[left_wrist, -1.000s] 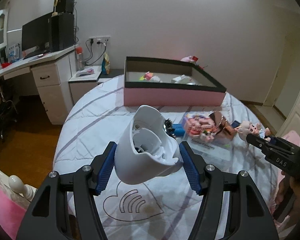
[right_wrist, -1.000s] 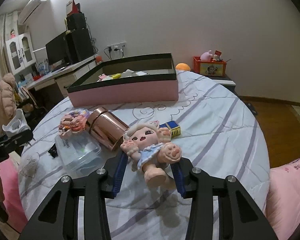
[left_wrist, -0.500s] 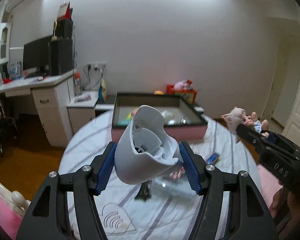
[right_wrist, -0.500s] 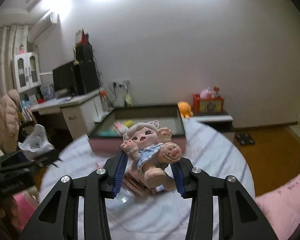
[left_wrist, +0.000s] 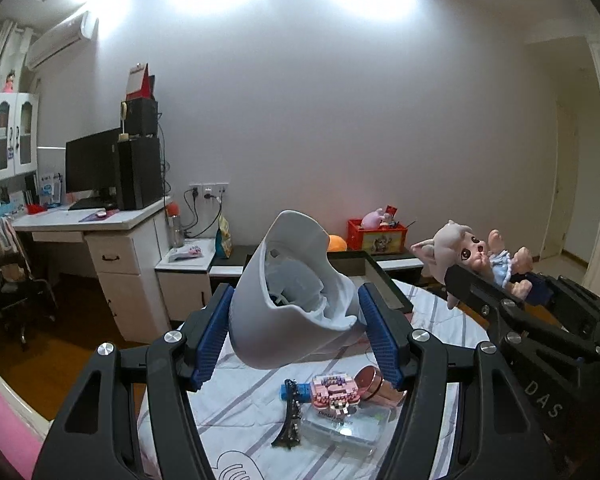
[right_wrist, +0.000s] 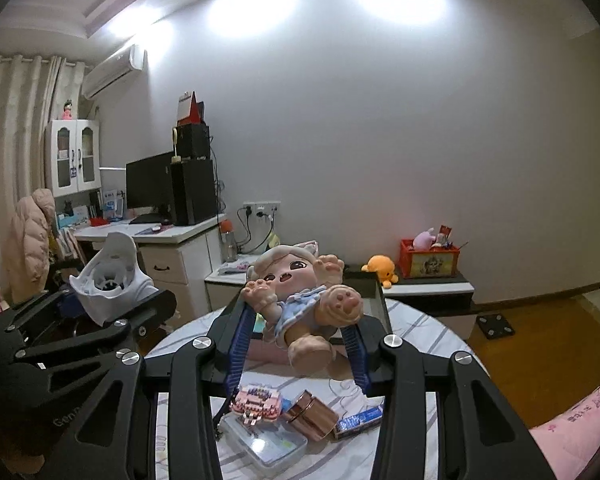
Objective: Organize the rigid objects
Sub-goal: 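Lower the white part and doll into the pink box and release both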
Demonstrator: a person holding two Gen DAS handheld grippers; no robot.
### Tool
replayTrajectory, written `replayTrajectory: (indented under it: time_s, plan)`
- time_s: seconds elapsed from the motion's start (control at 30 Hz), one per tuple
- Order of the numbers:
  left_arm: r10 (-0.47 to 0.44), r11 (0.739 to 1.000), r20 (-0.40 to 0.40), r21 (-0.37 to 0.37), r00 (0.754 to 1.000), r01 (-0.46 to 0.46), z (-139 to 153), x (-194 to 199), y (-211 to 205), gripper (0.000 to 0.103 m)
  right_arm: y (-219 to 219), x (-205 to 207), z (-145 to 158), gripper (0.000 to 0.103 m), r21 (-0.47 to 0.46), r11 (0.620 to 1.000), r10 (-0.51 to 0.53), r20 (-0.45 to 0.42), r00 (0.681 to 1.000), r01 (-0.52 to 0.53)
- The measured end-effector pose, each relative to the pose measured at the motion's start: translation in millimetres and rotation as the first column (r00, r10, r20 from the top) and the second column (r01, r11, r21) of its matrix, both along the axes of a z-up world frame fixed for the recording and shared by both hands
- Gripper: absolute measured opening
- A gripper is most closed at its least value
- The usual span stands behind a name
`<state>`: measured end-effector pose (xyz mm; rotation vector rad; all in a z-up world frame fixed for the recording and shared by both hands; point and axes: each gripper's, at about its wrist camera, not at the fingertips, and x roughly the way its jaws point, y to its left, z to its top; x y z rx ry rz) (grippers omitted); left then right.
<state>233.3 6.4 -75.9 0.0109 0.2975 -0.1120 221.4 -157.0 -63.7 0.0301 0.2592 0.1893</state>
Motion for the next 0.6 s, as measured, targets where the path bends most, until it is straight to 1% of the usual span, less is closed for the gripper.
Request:
replayTrajectory:
  time_s: [0.13,0.27,0.43,0.6]
  plan:
    - [0.01,0.999,0.063,0.031,0.998,-0.012,7.5,-2.9,-4.0,0.065,-1.3,-0.9,4.2,0.043,0.002,1.0,-0.008,0.015,1.0,0.008]
    - [0.027,0.996,0.127,0.08,0.992,-0.038,15.0,-4.7,-11.5,0.065,-4.6,1.0,6.7,0.043,0.003,1.0,-0.016,0.034,0.999,0.016]
    - [0.026,0.994,0.142,0.097,0.99,-0.04,20.0,4.4,-15.6,0.065,-5.7,9.9,8.3,0.043,0.001,1.0,-0.021,0.04,0.999,0.021]
    - [0.023,0.992,0.162,0.116,0.987,-0.042,24.4,23.1,-17.1,0.065,-7.0,23.8,11.2,0.043,0.001,1.0,-0.025,0.049,0.998,0.025]
